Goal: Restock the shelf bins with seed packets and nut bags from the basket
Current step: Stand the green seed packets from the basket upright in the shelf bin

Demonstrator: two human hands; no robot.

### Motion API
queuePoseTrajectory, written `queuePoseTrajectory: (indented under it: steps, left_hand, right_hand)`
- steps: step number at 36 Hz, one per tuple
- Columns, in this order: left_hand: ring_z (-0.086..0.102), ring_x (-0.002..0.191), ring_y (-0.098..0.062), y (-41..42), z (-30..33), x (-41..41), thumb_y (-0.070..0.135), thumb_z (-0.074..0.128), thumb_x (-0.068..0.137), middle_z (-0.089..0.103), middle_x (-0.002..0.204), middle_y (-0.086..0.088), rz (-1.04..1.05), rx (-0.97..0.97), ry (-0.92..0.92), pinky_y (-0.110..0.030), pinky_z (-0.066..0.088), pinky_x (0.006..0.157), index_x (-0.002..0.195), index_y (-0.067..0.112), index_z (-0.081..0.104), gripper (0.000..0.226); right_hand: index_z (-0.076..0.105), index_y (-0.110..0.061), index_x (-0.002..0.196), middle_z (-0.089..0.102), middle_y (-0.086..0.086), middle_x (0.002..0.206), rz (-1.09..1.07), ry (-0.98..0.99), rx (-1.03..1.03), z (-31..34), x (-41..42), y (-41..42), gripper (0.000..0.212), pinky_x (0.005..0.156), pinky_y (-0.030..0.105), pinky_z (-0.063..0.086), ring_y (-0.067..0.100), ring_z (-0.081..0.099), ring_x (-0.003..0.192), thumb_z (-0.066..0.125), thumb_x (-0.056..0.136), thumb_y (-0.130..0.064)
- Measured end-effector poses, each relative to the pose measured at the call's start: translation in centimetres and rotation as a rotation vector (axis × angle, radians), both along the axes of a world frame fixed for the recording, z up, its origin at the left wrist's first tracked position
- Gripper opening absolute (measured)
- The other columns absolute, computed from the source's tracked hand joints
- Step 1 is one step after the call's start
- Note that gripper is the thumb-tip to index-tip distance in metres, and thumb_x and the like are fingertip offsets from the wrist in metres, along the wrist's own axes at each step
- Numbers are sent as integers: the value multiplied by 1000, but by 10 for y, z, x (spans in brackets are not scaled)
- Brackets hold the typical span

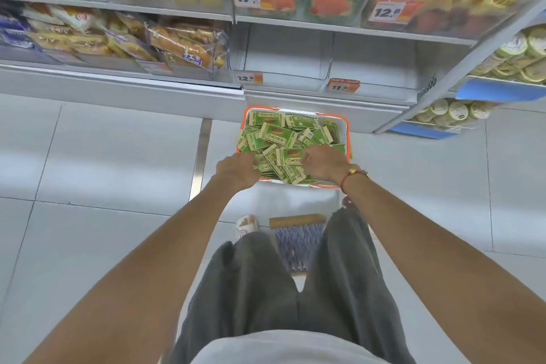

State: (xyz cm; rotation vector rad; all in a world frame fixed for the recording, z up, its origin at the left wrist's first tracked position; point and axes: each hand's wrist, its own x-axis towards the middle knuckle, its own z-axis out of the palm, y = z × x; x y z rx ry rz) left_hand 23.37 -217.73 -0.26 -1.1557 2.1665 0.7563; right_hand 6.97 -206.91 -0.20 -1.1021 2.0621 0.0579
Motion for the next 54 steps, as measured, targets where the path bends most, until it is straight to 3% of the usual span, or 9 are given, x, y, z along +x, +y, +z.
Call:
queuePoseTrajectory:
  steps: [9, 18, 23, 31, 34, 37, 45, 49, 54]
  left_hand:
    - [58, 103, -26, -3, -54, -101, 30, 50, 90, 62, 117, 0, 195, 11, -88, -31, 39, 78, 118, 25, 56, 29]
    - [56, 110, -27, -34, -156, -156, 21, 48, 90, 59, 123, -3, 143, 9, -167, -36, 46, 87, 127, 27, 52, 37]
    - [57, 109, -24, -67, -249, -160, 14, 48, 90, 60, 122, -1, 142, -41, -115, -35, 46, 84, 128, 23, 53, 39]
    - [36, 135, -26, -117, -410, -148, 20, 46, 97, 38, 148, -2, 15, -193, 108, -43, 42, 102, 142, 20, 38, 46]
    - [32, 137, -26, -131, -457, -142, 28, 45, 98, 29, 152, -2, -66, -222, 151, -43, 37, 106, 147, 19, 27, 54]
    - [31, 136, -24, -138, -487, -140, 40, 42, 98, 27, 152, 1, -135, -273, 202, -38, 33, 107, 147, 20, 23, 57]
    - [35, 133, -23, -152, -498, -148, 43, 53, 92, 39, 144, -2, -148, -287, 223, -42, 31, 108, 141, 24, 38, 55]
    - [38, 132, -26, -144, -484, -139, 35, 63, 87, 38, 147, -6, 23, -345, 344, -38, 35, 105, 144, 18, 32, 67]
    - [45, 126, -24, -129, -468, -118, 28, 64, 86, 38, 145, -4, 292, -291, 501, -37, 40, 98, 143, 14, 28, 69]
  right_hand:
    - [61, -12, 111, 65, 8, 109, 211, -41, 101, -60, -107, -31, 24, 71, 27, 45, 27, 61, 97, 48, 90, -10]
    - [64, -6, 105, 66, 10, 105, 314, -72, 167, -177, -164, -64, 22, 66, 27, 45, 27, 62, 94, 49, 89, -9]
    - [63, -10, 114, 64, 7, 115, 273, -62, 135, -269, -169, -90, 29, 79, 32, 49, 26, 61, 101, 45, 91, -8]
    - [52, -18, 129, 60, -2, 90, 252, -113, -112, -420, -151, -143, 33, 44, 12, 35, 2, 48, 58, 50, 96, -17]
    - [53, -19, 129, 60, -1, 102, 332, -20, -257, -461, -143, -158, 35, 65, 14, 47, 9, 58, 81, 50, 96, -31]
    - [50, -20, 133, 56, 2, 120, 463, 163, -360, -491, -137, -163, 57, 98, 32, 38, 19, 47, 115, 44, 91, -58]
    - [63, -20, 112, 56, 0, 112, 478, 246, -303, -506, -129, -168, 70, 98, 36, 31, 19, 42, 112, 43, 77, -77]
    - [62, -19, 102, 58, 0, 105, 344, 191, -357, -490, -123, -165, 50, 96, 36, 38, 21, 45, 108, 58, 80, -64]
    - [50, -18, 129, 58, 2, 126, 210, 7, -401, -470, -120, -149, 43, 93, 33, 46, 20, 55, 113, 59, 91, -36]
